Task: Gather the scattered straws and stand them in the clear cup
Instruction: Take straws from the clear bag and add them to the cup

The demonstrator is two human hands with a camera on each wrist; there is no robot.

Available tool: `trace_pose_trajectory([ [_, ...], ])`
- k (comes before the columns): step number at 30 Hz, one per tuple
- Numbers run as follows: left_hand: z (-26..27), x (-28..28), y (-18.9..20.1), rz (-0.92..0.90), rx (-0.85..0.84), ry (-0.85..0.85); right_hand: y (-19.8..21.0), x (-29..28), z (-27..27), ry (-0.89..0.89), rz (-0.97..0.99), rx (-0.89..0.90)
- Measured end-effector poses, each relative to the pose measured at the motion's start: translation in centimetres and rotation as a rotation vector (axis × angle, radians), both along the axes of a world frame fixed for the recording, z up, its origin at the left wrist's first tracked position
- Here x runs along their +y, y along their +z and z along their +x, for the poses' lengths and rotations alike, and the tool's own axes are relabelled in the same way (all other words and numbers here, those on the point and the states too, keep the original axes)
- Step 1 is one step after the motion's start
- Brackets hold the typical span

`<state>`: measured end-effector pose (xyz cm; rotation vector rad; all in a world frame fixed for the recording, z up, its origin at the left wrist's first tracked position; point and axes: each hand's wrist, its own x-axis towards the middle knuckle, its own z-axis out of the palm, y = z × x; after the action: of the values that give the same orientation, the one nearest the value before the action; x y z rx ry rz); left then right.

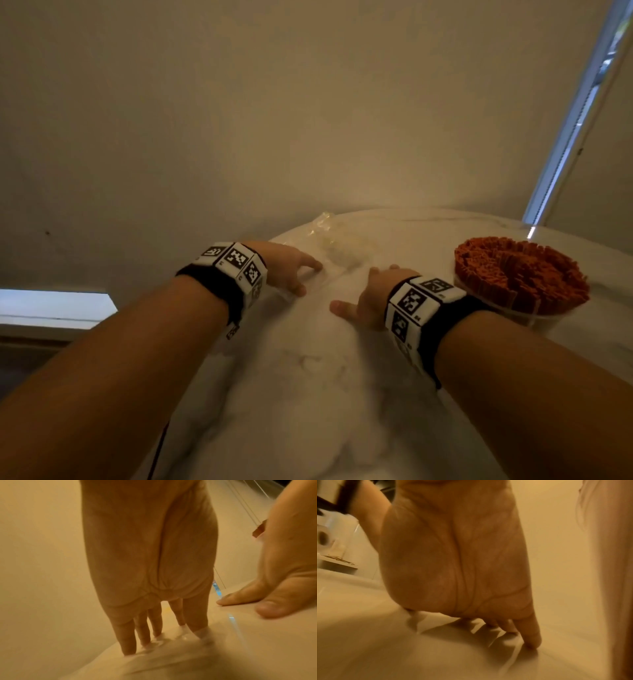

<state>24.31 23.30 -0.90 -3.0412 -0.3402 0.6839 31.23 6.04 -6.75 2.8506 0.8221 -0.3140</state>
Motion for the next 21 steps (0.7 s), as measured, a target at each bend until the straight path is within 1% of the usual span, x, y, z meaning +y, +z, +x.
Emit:
trace_pose_trajectory([
  [2, 2.1, 0.0, 0.0, 0.004, -0.004, -0.022, -0.2, -0.1, 0.0, -0.040, -0.016, 0.056],
  [6, 6.1, -0.2, 0.3, 0.013, -0.006, -0.031, -0.4, 0.1, 0.4, -0.055, -0.035, 0.073],
  [11, 9.8, -0.2, 0.2, -0.067, 0.025, 0.015, -1.1, 0.1, 0.8, -0.015, -0.040, 0.078],
  [17, 12.7, -0.9, -0.7, -0.147, -0.021, 0.084, -1.3, 0.1, 1.1, -0.008, -0.040, 0.089],
  [21, 13.4, -1.5, -1.0, -0.120, -0.059, 0.097, -1.7, 0.0, 1.3, -0.028, -0.016, 0.071],
])
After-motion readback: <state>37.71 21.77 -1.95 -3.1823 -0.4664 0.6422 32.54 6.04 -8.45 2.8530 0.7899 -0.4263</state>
